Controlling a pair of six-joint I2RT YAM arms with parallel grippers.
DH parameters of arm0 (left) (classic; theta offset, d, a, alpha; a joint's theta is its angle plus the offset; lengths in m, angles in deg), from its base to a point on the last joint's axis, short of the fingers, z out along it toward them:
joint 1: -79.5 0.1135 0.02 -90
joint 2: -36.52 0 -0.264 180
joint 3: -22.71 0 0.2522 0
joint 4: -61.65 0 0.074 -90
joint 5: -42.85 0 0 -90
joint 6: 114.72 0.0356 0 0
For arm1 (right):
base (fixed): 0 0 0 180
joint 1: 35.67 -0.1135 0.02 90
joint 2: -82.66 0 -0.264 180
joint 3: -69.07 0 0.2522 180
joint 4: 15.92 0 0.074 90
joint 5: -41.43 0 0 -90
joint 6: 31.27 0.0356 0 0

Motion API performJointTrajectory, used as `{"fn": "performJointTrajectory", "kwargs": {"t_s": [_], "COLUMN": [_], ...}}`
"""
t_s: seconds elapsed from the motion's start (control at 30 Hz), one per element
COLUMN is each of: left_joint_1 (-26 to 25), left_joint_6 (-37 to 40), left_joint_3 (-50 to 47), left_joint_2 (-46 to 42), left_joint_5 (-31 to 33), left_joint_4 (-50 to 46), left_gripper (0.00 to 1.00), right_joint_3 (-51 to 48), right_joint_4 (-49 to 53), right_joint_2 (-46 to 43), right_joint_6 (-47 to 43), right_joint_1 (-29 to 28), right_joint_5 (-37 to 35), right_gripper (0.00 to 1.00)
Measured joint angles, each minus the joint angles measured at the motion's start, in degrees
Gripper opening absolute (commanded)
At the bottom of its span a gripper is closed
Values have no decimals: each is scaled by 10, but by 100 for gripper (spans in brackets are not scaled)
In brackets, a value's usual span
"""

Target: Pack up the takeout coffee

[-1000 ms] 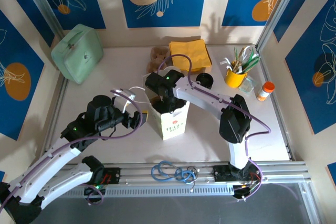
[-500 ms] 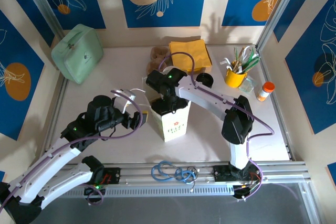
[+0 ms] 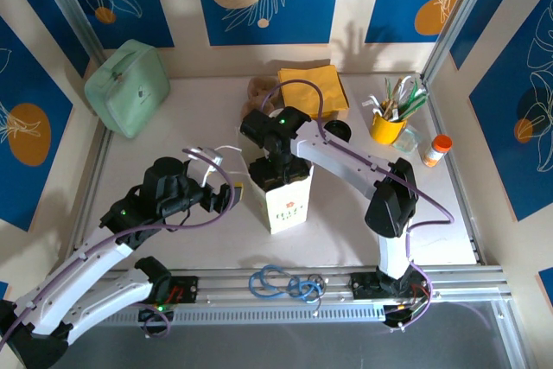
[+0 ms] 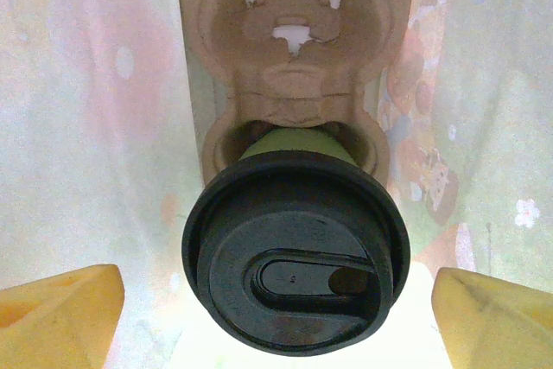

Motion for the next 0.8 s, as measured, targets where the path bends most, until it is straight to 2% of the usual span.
{"fn": "performJointTrajectory", "kwargs": {"t_s": [0.57,0.8], "left_joint_1": [0,0], "left_joint_6": [0,0], "left_joint_3": [0,0], "left_joint_2": [0,0], "left_joint_5": [3,5], "left_joint_4": [0,0], "left_gripper": [93,93], "right_joint_3": [41,47], "right_joint_4": [22,30], "right_joint_2": [0,0], "right_joint_6": [0,0], "right_joint_1": [2,2], "right_joint_5": [-2,-2], "right_gripper": [90,85]}}
